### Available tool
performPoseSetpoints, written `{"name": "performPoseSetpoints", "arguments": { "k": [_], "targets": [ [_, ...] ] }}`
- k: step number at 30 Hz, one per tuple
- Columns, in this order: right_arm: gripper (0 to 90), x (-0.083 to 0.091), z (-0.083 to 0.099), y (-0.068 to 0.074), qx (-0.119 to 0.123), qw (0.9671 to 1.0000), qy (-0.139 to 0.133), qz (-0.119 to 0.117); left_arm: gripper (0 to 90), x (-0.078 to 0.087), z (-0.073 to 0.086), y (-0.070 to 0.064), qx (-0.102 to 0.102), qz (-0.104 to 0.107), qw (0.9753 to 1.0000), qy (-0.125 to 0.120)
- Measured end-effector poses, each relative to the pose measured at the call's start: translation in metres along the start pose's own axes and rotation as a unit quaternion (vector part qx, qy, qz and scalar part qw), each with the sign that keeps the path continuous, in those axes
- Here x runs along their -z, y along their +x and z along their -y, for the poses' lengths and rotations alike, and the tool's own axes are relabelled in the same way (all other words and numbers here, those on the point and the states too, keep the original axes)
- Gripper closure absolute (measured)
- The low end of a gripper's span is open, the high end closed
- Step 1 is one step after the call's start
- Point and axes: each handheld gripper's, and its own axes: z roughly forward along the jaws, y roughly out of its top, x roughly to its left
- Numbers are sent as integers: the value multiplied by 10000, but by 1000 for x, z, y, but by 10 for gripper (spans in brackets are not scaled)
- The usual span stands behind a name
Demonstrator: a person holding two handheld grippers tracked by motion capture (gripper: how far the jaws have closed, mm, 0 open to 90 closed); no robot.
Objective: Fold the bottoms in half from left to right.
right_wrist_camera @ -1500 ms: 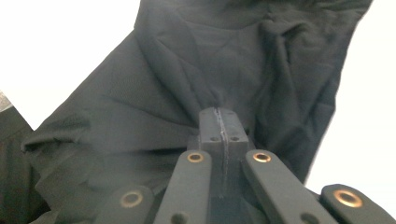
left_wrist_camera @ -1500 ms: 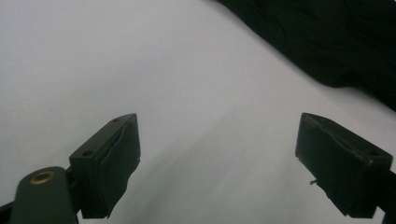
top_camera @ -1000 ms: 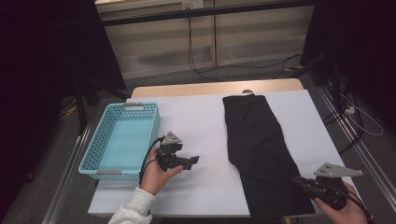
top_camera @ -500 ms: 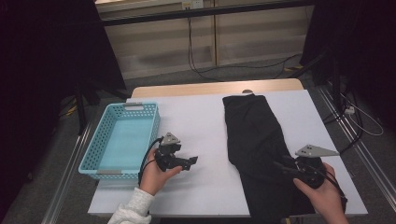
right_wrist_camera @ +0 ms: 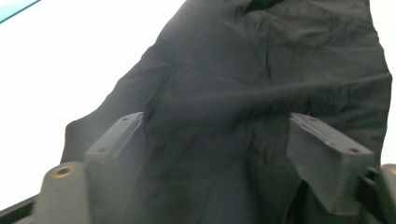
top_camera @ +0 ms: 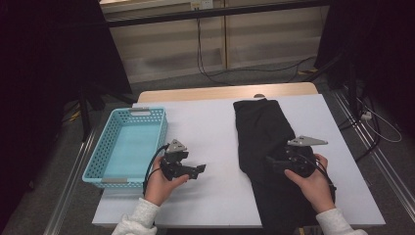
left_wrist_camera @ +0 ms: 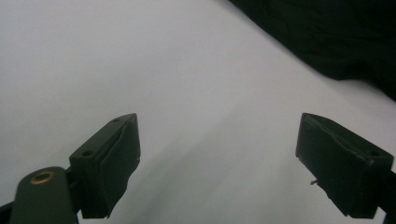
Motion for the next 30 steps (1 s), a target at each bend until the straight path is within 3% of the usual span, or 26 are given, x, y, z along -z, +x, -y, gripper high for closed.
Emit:
{"name": "performPoseSetpoints", "arguments": {
  "k": [8, 20, 28, 30],
  "targets": [
    [114, -12, -14, -1, -19, 9995, -52, 318, 138, -2, 0, -1, -10, 34, 10000, 47],
    [102, -27, -38, -1, -26, 9994, -57, 329, 138, -4, 2, 0, -34, 31, 10000, 55],
    [103, -52, -50, 5, 126, 9988, 68, 462, 138, -5, 2, -1, -12, 35, 10000, 56],
    [89, -59, -53, 7, 74, 9990, 106, 424, 139, -5, 2, 0, -13, 20, 10000, 76]
  ]
}}
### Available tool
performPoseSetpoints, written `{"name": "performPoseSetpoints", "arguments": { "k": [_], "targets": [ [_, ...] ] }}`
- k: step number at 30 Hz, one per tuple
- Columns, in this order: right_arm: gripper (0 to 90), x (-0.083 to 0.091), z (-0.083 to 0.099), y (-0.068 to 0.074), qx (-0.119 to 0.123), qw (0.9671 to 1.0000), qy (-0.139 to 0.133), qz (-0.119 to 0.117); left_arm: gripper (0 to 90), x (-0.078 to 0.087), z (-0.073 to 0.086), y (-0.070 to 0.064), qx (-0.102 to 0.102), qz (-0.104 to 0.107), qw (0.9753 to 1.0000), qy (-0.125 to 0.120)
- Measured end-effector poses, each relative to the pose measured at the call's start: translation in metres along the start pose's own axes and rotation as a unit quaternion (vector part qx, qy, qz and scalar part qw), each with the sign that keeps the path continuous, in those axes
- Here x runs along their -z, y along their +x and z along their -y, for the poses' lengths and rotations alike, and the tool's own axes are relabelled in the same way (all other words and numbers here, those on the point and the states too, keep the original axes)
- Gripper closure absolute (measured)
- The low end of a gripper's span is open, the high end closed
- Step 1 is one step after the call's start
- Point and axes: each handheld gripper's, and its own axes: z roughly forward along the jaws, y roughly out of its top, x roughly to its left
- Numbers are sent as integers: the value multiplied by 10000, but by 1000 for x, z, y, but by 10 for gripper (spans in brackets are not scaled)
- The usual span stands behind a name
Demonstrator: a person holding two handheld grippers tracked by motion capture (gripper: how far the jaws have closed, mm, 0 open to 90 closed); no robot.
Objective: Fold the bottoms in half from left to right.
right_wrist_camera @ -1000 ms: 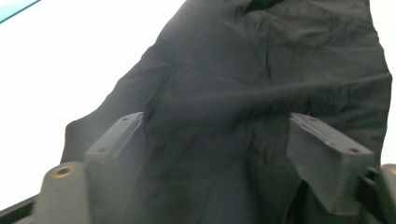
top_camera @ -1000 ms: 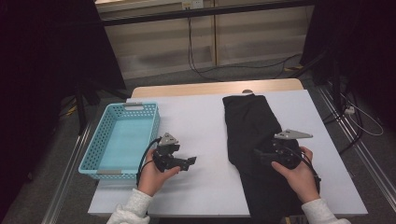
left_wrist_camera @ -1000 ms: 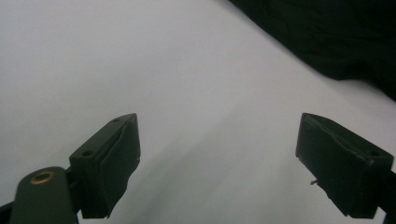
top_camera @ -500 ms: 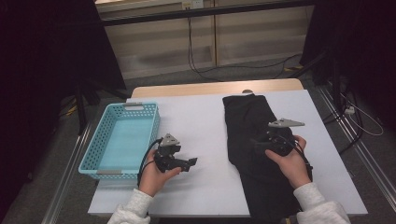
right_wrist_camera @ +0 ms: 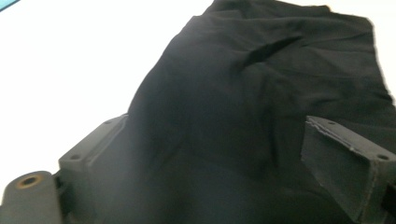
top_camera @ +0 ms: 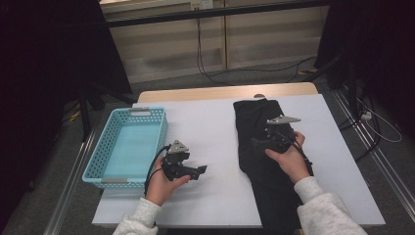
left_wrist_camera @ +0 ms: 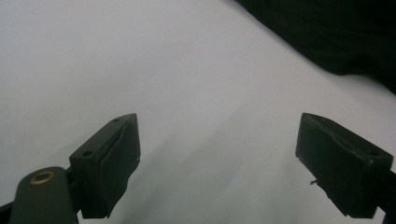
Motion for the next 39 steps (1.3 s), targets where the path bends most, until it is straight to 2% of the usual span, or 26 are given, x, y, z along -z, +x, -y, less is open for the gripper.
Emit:
{"name": "performPoseSetpoints", "arguments": {
  "k": [4, 5, 8, 11, 14, 17, 22, 26, 28, 32, 34, 38, 39],
  "targets": [
    [104, -11, -4, 4, -36, 10000, -84, 13, 139, 1, -1, -1, 8, 10, 10000, -39],
    [106, -14, -5, 5, -62, 9999, -115, 13, 138, 2, -1, 0, -45, -10, 10000, -51],
    [91, -23, -7, 7, -147, 9998, -120, -20, 139, 1, -1, 0, -18, -15, 10000, -42],
    [59, -35, -8, 9, -103, 9998, -170, -95, 139, 1, -1, 0, -13, -7, 10000, -37],
    [69, -46, -10, 12, -153, 9999, -56, 4, 139, 2, -2, 2, -39, 3, 10000, -38],
    [87, -55, -11, 16, -59, 9999, -29, 136, 140, 3, -3, 3, 28, -53, 10000, -79],
    [85, -67, -15, 23, -103, 9999, 33, 108, 140, 4, -3, 5, 24, -80, 9999, -84],
    [88, -77, -14, 26, -99, 9997, 205, 29, 141, 3, -3, 5, 21, -65, 10000, -40],
    [76, -82, -12, 28, 59, 9994, 314, 94, 141, 3, -3, 5, -26, -130, 9999, -28],
    [111, -84, -12, 31, 191, 9990, 371, 184, 140, 2, -2, 5, -5, -96, 9999, -33],
    [155, -83, -12, 29, 143, 9990, 334, 246, 141, 2, -3, 4, -23, -78, 10000, -26],
    [290, -81, -12, 25, 113, 9990, 275, 320, 141, 3, -2, 4, -6, -78, 10000, -49],
    [350, -80, -12, 23, 96, 9990, 254, 342, 141, 3, -2, 4, -23, -98, 9999, -57]
  ]
}}
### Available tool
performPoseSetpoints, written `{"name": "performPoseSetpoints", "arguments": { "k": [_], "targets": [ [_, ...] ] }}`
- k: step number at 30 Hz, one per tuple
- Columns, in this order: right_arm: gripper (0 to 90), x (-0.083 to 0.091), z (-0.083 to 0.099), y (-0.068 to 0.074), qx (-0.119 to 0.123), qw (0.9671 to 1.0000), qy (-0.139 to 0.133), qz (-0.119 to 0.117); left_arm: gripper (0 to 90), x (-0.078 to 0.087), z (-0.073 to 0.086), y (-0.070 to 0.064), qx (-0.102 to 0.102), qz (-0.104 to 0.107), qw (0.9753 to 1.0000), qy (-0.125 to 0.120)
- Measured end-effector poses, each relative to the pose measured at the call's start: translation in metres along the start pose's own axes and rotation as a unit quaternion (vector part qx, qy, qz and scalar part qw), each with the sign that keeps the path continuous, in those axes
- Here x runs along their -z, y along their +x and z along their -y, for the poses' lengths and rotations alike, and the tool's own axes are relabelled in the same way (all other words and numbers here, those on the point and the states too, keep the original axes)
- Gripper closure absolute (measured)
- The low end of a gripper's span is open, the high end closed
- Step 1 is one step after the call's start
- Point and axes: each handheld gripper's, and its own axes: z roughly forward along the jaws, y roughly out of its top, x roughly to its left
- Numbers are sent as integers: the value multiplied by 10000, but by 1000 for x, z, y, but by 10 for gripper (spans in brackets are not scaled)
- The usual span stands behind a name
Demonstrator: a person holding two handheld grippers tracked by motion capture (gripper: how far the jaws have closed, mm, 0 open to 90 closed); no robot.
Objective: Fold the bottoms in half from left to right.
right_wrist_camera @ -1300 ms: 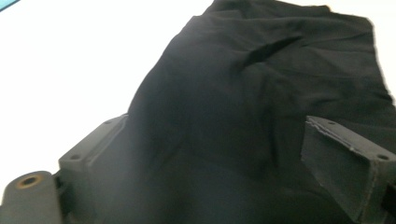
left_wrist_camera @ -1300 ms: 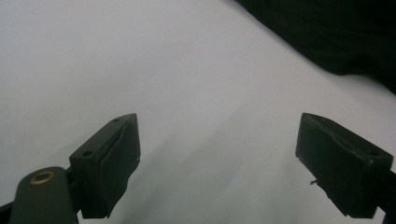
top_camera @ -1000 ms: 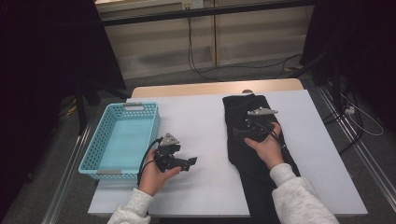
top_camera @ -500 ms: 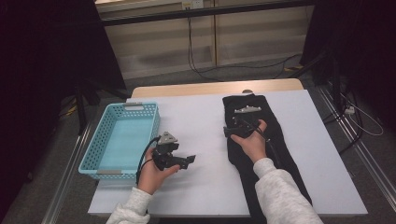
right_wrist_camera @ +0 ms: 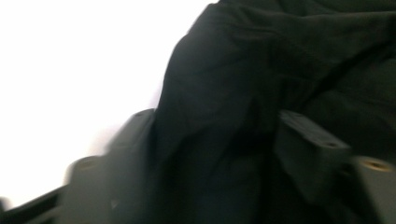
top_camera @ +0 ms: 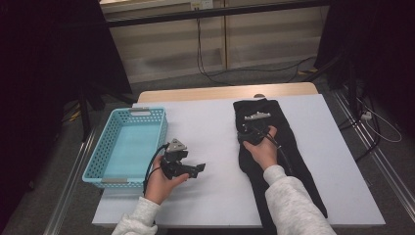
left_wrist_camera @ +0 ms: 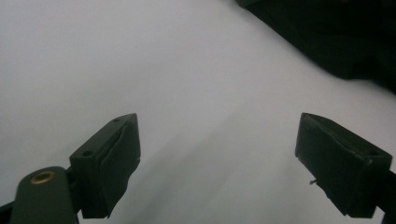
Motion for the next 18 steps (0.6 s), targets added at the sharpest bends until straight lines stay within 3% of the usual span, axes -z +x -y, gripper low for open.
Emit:
{"name": "performPoseSetpoints", "arguments": {
  "k": [8, 15, 18],
  "targets": [
    [788, 6, 4, -18, -115, 9998, -110, 99, 141, 0, 2, 1, 0, 15, 10000, 24],
    [851, 6, 4, -27, -283, 9994, -133, -121, 141, -1, -2, -1, -3, 77, 10000, 17],
    [856, 7, 3, -27, -186, 9995, -102, -223, 141, -1, -3, 0, 0, 62, 10000, -22]
  ]
}}
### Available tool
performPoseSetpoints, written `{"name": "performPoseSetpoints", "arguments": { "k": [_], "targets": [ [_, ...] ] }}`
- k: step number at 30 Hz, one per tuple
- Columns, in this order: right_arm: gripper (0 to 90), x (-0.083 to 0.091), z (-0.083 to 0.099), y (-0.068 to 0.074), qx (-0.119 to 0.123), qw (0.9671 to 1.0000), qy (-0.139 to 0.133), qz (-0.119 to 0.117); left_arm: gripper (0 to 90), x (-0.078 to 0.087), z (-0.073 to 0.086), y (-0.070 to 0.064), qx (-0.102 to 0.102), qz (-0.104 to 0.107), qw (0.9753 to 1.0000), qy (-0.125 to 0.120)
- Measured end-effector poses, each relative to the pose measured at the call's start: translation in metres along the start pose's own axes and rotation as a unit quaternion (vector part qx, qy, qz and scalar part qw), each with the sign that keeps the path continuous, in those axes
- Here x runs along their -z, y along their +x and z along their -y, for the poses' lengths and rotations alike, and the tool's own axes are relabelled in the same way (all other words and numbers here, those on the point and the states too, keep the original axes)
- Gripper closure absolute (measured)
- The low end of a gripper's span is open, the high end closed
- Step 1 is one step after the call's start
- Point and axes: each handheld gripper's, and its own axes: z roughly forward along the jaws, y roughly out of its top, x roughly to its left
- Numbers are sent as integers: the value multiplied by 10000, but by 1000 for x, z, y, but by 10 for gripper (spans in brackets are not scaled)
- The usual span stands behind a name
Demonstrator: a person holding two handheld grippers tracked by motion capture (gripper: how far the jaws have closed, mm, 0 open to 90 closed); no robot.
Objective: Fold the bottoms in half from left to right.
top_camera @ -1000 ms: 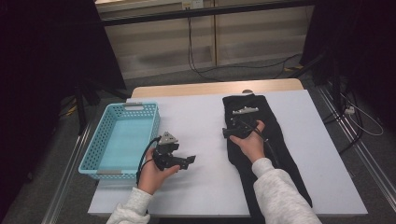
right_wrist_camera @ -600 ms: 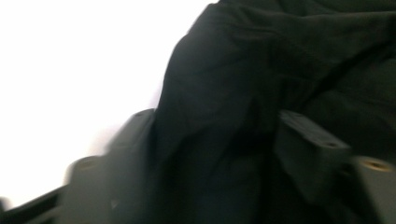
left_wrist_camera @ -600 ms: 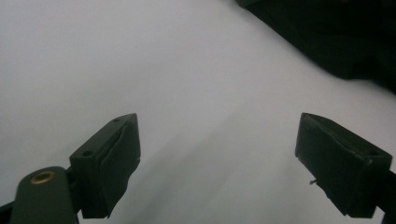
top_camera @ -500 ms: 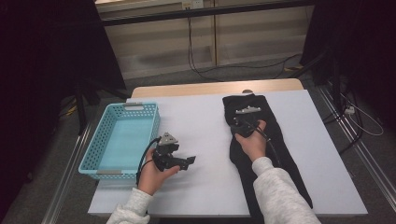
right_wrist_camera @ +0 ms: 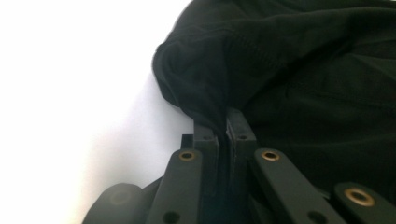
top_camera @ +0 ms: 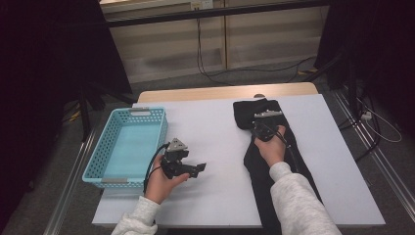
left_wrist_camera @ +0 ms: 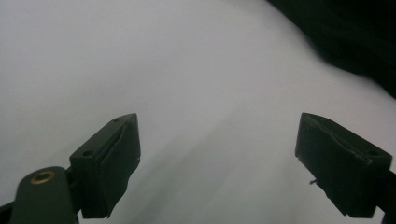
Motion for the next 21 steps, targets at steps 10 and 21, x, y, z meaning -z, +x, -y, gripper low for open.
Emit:
{"name": "performPoseSetpoints", "arguments": {
  "k": [10, 21],
  "targets": [
    [858, -2, -2, 21, 188, 9985, 46, -512, 139, 0, 1, 2, 40, 31, 10000, 14],
    [858, -4, -1, 68, 655, 9910, 73, -1164, 137, 8, -2, 6, 84, -28, 9999, -75]
  ]
}}
